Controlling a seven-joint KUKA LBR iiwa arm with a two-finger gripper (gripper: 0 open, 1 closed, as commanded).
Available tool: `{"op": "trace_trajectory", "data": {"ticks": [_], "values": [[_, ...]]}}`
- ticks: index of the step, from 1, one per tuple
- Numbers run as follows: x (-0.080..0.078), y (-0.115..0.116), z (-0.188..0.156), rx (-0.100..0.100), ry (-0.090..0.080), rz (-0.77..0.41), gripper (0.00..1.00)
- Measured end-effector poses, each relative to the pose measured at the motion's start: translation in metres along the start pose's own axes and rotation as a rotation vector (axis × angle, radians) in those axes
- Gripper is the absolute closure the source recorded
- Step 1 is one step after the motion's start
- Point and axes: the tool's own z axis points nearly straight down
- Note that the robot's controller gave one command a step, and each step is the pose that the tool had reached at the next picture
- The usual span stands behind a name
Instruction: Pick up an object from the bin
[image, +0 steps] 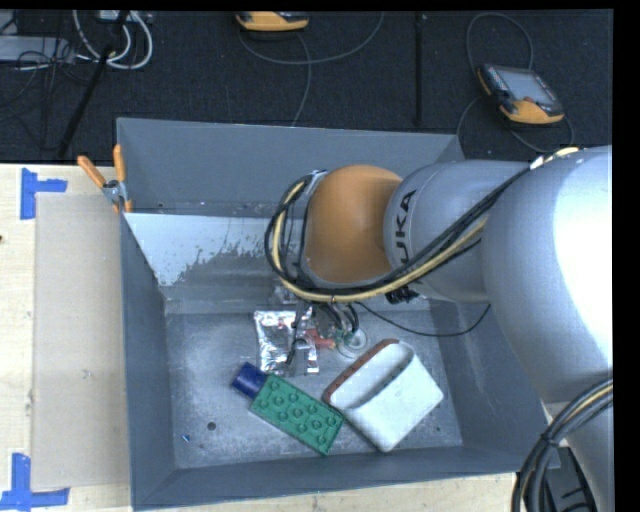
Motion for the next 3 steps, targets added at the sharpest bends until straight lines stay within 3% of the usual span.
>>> {"op": "trace_trajectory", "data": {"ticks": [1,2,3], "values": [[0.000,0.000,0.000,-0.001,-0.001,0.004,0.00],[-0.004,-0.001,-0.004,-0.001,-0.012,0.006,1.00],[-0.005,-0.001,-0.073,-0.001,-0.012,0.010,1.00]]}}
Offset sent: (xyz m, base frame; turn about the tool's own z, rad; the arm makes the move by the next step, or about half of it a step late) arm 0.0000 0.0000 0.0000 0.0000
